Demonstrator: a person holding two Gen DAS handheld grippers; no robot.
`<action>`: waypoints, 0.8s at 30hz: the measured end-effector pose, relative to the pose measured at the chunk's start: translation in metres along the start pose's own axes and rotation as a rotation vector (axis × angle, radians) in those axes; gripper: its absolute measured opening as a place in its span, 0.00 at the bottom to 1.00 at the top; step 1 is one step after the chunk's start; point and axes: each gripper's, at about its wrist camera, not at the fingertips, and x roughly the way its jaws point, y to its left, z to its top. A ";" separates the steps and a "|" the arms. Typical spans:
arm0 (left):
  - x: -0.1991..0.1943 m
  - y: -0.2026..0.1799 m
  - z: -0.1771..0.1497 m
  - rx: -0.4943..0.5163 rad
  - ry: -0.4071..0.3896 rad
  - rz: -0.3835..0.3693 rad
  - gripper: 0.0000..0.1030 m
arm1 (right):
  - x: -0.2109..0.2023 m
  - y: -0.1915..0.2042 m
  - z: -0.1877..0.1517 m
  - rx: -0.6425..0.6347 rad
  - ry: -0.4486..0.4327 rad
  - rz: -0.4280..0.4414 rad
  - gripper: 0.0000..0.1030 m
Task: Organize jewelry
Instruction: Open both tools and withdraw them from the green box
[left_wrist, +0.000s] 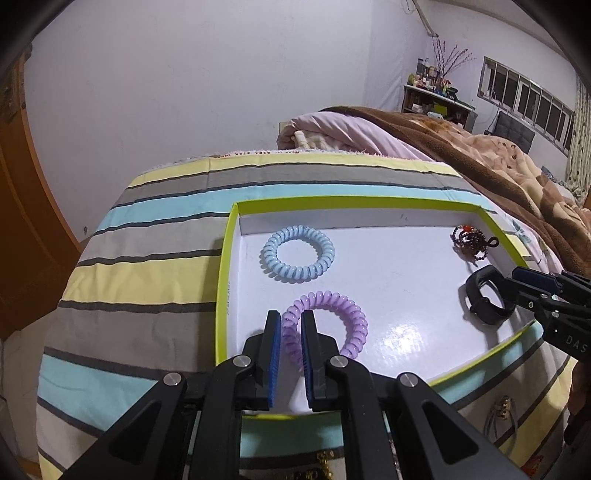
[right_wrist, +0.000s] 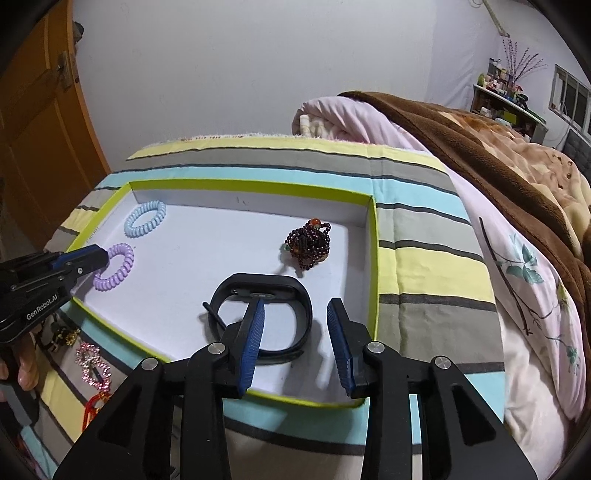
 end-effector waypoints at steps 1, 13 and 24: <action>-0.004 0.000 -0.001 -0.002 -0.007 -0.001 0.10 | -0.003 0.000 0.000 -0.002 -0.006 0.000 0.35; -0.077 -0.009 -0.027 0.011 -0.136 0.003 0.10 | -0.066 0.013 -0.027 -0.009 -0.118 0.018 0.35; -0.136 -0.024 -0.076 0.025 -0.187 -0.020 0.10 | -0.116 0.024 -0.069 -0.017 -0.167 0.083 0.35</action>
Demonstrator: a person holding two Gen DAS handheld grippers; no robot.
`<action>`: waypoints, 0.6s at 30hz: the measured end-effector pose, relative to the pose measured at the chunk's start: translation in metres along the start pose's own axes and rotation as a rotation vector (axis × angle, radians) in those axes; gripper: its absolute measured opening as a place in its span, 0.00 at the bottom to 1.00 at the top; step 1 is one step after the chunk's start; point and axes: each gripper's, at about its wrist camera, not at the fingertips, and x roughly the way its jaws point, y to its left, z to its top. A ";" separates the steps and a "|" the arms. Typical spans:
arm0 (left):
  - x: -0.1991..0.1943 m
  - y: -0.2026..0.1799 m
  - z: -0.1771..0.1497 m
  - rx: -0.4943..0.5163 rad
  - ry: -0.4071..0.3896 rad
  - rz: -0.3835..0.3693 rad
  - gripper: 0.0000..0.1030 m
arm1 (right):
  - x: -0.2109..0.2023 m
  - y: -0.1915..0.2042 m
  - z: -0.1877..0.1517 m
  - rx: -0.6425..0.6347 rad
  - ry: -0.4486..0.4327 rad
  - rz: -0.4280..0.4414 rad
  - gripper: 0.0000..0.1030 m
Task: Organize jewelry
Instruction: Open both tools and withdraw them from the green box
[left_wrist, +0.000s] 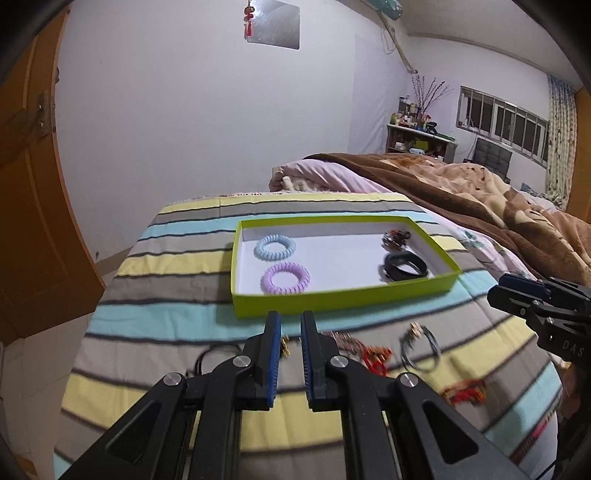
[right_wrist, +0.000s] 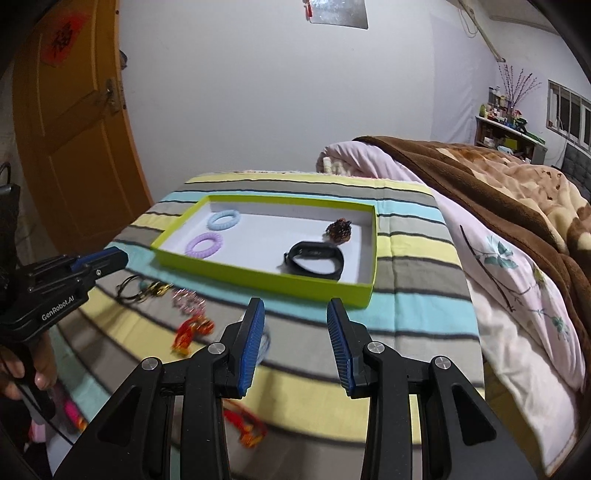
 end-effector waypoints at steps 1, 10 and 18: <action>-0.005 0.000 -0.004 -0.002 -0.003 -0.002 0.10 | -0.004 0.001 -0.002 0.001 -0.003 0.004 0.35; -0.041 -0.002 -0.035 -0.026 -0.012 -0.014 0.10 | -0.036 0.013 -0.031 0.004 -0.012 0.039 0.35; -0.055 0.003 -0.054 -0.045 -0.002 -0.022 0.10 | -0.044 0.017 -0.049 0.027 0.009 0.059 0.35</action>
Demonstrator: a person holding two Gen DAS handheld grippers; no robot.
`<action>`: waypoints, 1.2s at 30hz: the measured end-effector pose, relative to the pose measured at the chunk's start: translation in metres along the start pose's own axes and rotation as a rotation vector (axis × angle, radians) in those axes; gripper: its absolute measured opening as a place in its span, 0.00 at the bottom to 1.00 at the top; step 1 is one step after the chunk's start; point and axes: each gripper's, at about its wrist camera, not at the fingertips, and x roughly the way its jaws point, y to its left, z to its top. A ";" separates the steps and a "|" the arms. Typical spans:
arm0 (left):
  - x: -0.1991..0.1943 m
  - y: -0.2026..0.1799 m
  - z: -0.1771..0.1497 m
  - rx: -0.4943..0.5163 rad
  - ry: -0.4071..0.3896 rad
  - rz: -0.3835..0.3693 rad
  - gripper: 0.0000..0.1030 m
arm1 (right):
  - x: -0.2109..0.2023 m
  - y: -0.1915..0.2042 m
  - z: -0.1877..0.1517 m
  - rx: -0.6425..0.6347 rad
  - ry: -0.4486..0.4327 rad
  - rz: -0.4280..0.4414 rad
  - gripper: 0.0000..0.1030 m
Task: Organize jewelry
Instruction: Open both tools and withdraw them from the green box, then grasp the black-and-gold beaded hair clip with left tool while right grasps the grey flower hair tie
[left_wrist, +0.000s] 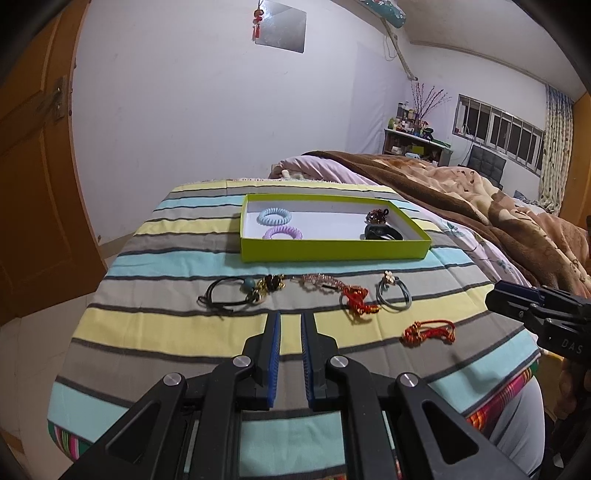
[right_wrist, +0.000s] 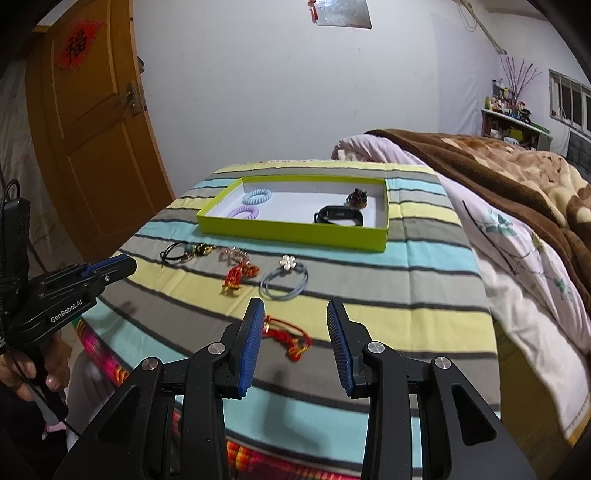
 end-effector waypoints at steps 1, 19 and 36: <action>-0.001 0.001 -0.002 -0.002 0.002 0.001 0.10 | 0.000 0.001 -0.001 0.002 0.002 0.000 0.35; 0.019 0.014 0.002 -0.020 0.040 0.013 0.10 | 0.022 -0.002 0.003 0.029 0.034 0.023 0.35; 0.076 0.027 0.022 -0.009 0.092 -0.013 0.22 | 0.083 -0.006 0.020 0.043 0.119 0.024 0.35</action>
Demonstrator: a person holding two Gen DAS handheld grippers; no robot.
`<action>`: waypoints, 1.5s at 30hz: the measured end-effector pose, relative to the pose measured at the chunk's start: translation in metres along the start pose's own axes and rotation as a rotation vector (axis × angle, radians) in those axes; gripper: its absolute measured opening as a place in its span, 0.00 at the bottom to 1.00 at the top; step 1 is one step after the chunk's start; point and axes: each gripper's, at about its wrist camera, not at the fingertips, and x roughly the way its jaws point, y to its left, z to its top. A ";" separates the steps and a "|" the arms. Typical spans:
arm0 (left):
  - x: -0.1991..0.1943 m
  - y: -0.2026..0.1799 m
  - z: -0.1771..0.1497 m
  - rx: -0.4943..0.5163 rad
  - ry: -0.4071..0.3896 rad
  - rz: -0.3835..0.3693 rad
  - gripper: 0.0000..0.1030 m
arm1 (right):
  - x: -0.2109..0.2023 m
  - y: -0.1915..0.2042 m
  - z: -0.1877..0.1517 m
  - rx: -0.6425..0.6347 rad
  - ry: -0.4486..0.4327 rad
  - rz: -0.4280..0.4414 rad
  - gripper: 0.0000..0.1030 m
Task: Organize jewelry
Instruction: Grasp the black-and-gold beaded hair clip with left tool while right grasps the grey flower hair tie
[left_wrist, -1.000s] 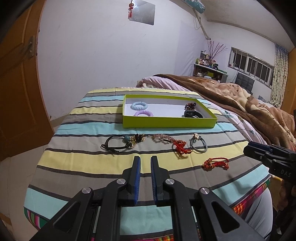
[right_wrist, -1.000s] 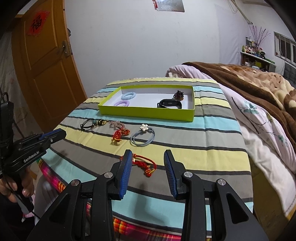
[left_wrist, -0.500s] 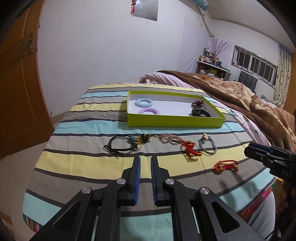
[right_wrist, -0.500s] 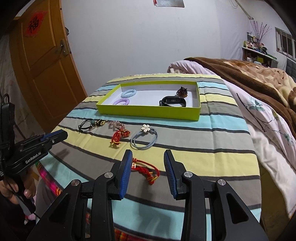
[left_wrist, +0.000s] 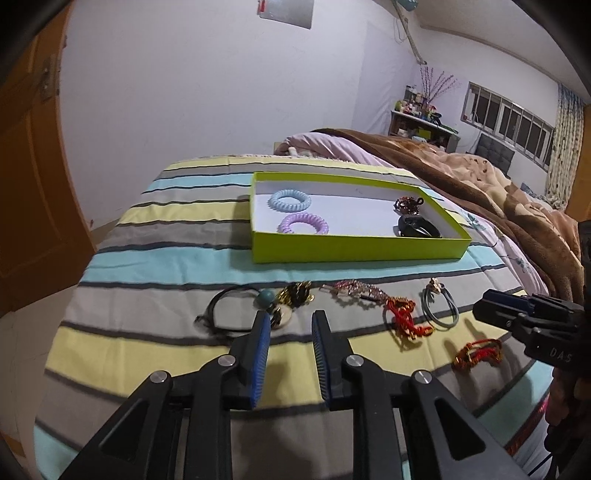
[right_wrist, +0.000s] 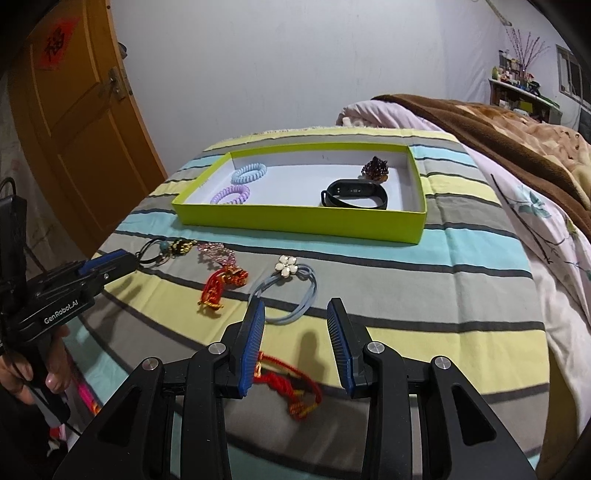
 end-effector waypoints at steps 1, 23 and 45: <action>0.006 -0.002 0.003 0.011 0.003 -0.007 0.22 | 0.003 -0.001 0.001 0.002 0.006 -0.002 0.35; 0.060 -0.011 0.030 0.086 0.116 -0.005 0.30 | 0.035 -0.002 0.014 -0.008 0.087 -0.017 0.35; 0.041 -0.019 0.019 0.085 0.092 -0.001 0.23 | 0.018 -0.002 0.009 -0.031 0.053 -0.042 0.01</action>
